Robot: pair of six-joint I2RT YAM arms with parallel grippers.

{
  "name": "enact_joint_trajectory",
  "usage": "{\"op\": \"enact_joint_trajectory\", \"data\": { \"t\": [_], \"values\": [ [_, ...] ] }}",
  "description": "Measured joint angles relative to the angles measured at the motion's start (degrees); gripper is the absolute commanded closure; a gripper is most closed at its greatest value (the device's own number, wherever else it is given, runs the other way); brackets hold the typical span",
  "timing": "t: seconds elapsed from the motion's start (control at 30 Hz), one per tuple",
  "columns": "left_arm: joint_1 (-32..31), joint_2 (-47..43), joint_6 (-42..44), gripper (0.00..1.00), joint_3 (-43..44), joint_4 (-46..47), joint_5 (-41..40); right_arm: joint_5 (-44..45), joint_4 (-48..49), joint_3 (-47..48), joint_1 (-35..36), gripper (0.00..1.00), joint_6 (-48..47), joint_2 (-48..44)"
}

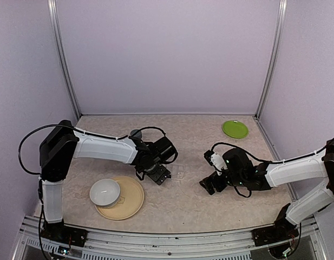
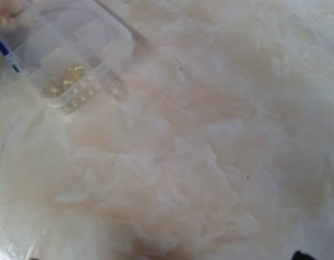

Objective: Sort the pills into containers
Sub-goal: Adjust the pill container at the center of the board.

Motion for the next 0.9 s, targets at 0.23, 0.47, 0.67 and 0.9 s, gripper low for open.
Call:
{"op": "enact_joint_trajectory", "data": {
  "t": [0.23,0.47,0.67,0.9],
  "values": [
    [-0.2,2.2,0.0,0.02,2.9,1.0,1.0,0.0,0.0,0.0,0.0,0.0,0.0,0.0],
    [-0.3,4.1,-0.1,0.02,5.4,1.2,1.1,0.0,0.0,0.1,0.0,0.0,0.0,1.3],
    [0.1,5.4,-0.1,0.02,7.4,1.6,1.4,0.0,0.0,0.1,0.0,0.0,0.0,1.3],
    [2.2,6.7,-0.1,0.02,8.5,2.4,2.0,0.0,0.0,0.1,0.0,0.0,0.2,1.3]
  ]
}}
